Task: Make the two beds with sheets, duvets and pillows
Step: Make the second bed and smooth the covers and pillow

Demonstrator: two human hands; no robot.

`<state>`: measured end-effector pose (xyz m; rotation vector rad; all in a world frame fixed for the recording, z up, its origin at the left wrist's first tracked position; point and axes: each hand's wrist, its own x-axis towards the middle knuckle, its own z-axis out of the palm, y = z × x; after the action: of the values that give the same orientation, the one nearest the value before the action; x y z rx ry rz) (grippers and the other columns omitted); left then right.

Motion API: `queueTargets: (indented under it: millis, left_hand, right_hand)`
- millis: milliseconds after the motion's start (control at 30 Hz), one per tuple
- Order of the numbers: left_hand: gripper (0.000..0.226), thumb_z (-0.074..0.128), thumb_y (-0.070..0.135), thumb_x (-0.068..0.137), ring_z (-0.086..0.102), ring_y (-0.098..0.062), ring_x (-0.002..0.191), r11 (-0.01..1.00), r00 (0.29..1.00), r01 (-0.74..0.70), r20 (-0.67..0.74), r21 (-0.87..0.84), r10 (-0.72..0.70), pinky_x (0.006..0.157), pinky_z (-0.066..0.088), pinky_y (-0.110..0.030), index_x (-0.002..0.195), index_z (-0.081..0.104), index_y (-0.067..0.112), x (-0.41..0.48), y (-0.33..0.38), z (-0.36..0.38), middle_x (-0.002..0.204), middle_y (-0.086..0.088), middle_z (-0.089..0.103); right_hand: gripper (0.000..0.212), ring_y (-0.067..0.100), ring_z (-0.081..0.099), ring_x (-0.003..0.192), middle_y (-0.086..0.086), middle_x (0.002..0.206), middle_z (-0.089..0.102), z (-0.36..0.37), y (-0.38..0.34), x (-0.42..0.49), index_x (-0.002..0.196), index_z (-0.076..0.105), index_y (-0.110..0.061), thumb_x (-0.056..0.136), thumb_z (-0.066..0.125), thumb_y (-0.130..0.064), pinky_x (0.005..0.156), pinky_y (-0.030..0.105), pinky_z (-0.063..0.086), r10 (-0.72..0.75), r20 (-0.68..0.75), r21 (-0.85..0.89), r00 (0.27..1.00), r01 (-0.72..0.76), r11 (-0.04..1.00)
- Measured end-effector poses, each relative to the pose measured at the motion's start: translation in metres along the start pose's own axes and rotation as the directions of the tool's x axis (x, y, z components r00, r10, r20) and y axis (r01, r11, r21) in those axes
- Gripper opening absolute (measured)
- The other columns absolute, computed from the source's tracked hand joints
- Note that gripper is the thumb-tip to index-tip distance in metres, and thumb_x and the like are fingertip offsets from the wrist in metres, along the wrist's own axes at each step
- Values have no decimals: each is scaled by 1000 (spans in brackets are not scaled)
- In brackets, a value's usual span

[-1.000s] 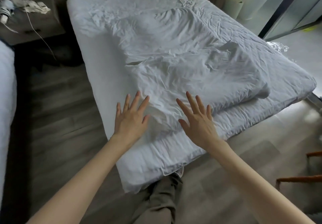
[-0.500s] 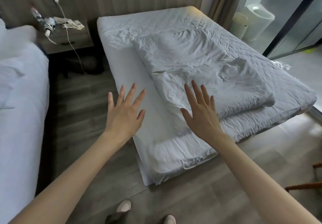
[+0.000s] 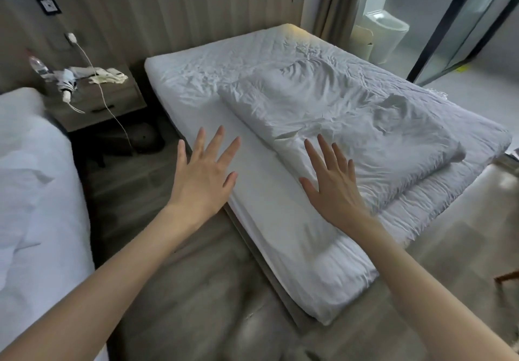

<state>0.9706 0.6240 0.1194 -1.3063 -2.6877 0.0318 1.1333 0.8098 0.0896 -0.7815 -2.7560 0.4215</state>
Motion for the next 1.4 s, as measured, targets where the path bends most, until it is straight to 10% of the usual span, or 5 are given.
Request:
queueTargets:
  millis: [867, 1133, 1400]
  left_hand:
    - [64, 28, 48, 101, -16, -27, 149, 954, 954, -298, -24, -29, 297, 118, -4, -52, 153, -8, 34, 355, -297, 51, 162, 4, -15]
    - [63, 35, 47, 101, -10, -26, 150, 875, 884, -467, -43, -130, 466, 119, -2, -52, 154, 2, 36, 530, -289, 103, 163, 4, -8]
    - [64, 39, 46, 100, -6, -27, 150, 752, 768, -627, 1, -205, 640, 119, 4, -53, 154, 7, 36, 704, -249, 154, 164, 2, -4]
  right_hand:
    - [68, 27, -7, 150, -1, 163, -11, 101, -149, 387, 156, 1, -31, 101, 41, -40, 117, 59, 2, 264, -75, -161, 961, -273, 948]
    - [68, 27, -10, 149, -1, 162, -16, 134, -100, 478, 155, -2, -33, 102, 40, -40, 118, 58, 2, 517, -72, -128, 853, -522, 843]
    - [66, 31, -2, 149, 1, 163, -7, 170, -19, 578, 155, 5, -32, 101, 42, -39, 119, 54, 8, 805, -40, 2, 591, -806, 592]
